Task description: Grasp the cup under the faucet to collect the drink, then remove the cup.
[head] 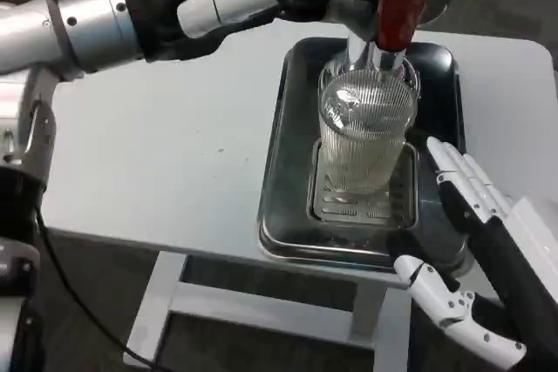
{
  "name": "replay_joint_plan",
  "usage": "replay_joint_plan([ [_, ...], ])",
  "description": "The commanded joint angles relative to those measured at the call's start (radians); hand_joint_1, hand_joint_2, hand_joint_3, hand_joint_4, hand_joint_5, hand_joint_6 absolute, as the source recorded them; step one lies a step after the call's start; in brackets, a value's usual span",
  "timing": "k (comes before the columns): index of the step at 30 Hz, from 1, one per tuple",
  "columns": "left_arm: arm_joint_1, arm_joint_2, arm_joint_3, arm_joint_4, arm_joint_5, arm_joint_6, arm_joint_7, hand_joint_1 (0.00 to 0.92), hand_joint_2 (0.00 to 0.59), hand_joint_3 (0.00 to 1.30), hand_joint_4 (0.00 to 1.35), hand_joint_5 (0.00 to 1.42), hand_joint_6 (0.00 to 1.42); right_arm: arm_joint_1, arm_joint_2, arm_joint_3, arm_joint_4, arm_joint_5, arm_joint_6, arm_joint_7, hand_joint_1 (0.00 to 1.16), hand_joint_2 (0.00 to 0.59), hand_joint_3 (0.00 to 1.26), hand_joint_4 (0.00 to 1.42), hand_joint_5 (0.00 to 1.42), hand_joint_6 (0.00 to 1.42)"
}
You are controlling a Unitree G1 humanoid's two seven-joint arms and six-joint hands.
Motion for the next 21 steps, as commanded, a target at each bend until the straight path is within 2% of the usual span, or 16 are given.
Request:
replay_joint_plan([
  [1, 0.034, -0.015, -0.046, 0.028, 0.050, -0.047, -0.012, 0.000, 0.045, 0.10, 0.00, 0.06, 0.27, 0.021, -0.003, -0.007, -0.007, 0.015, -0.020, -0.010, 0.09, 0.446, 0.00, 0.00, 0.00, 0.05],
  [21, 0.037, 0.010, -0.116, 0.096, 0.139, -0.265, 0.034, 0.000, 0.029, 0.09, 0.00, 0.04, 0.27, 0.006, 0.000, -0.001, 0.003, 0.017, -0.012, -0.007, 0.09, 0.446, 0.00, 0.00, 0.00, 0.05],
])
